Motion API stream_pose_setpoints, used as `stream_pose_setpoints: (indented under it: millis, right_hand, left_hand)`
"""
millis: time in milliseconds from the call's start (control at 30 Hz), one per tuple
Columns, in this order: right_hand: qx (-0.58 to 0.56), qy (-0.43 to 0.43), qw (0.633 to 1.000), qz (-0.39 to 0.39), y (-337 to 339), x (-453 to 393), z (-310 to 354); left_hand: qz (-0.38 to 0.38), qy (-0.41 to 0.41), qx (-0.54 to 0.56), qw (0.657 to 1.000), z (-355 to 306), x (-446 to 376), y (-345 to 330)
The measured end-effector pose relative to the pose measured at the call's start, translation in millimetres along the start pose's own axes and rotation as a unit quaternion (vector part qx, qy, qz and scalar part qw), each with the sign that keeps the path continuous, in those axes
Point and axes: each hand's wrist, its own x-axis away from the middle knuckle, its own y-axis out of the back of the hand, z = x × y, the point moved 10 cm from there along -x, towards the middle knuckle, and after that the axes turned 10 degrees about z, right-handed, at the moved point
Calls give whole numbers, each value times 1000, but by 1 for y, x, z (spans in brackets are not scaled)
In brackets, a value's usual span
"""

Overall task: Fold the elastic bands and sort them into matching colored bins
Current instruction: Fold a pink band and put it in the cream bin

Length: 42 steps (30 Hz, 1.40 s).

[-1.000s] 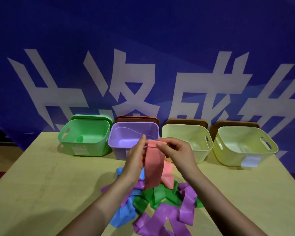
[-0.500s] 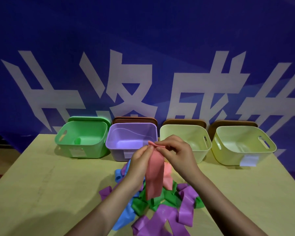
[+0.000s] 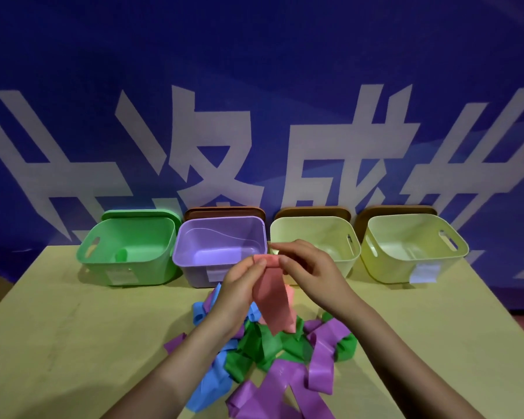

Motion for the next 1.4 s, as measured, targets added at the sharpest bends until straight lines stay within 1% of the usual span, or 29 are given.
stream_pose_setpoints:
  millis: [67, 133, 233, 333, 533, 600, 667, 767, 833, 933, 1033, 1133, 1200, 1233, 1300, 1333, 1400]
  right_hand:
    - [-62, -44, 996, -37, 2, 4, -12]
    - [-94, -71, 992, -44, -1, 5, -18]
    - [-115, -69, 990, -42, -8, 5, -16]
    - [-116, -68, 988, -70, -9, 5, -15]
    - [-23, -44, 990, -133, -4, 7, -12]
    - [-3, -37, 990, -135, -5, 6, -9]
    - [26, -21, 991, -131, -8, 6, -2]
    - [105, 29, 986, -129, -10, 8, 15]
    - [137, 54, 981, -124, -10, 10, 21]
    - [116, 55, 984, -121, -6, 13, 16]
    - [75, 35, 989, -121, -3, 15, 9]
    - [42, 34, 990, -127, 0, 16, 7]
    - [40, 35, 989, -141, 2, 17, 5]
    - [45, 35, 987, -148, 3, 17, 4]
    - [72, 48, 984, -156, 3, 18, 5]
    - [96, 65, 982, -152, 1, 19, 8]
    - [166, 114, 972, -118, -6, 20, 15]
  left_hand:
    - [7, -14, -30, 999, -6, 0, -1]
    - [-3, -25, -75, 997, -11, -1, 2]
    - [-5, -45, -146, 988, -18, -2, 6]
    - [13, -64, -183, 981, -24, 1, 4]
    - [34, -71, -229, 970, -38, 6, 1]
    - [40, -77, -240, 967, -43, 8, 1]
    - [27, -98, -258, 961, -46, 9, 4]
    - [15, -130, -269, 954, -48, 12, 5]
    - [14, -135, -272, 953, -47, 12, 5]
    - [32, -121, -251, 960, -45, 10, 1]
    - [41, -75, -168, 982, -34, 10, -2]
    - [7, -8, -56, 998, -14, 13, -1]
    - [-28, 44, 3, 999, 5, 16, 3]
    - [-44, 60, 14, 997, 12, 18, 5]
    - [-73, 60, 23, 995, 18, 19, 11]
    - [-83, 55, 26, 995, 19, 20, 13]
    - [-104, 53, 39, 992, 20, 21, 18]
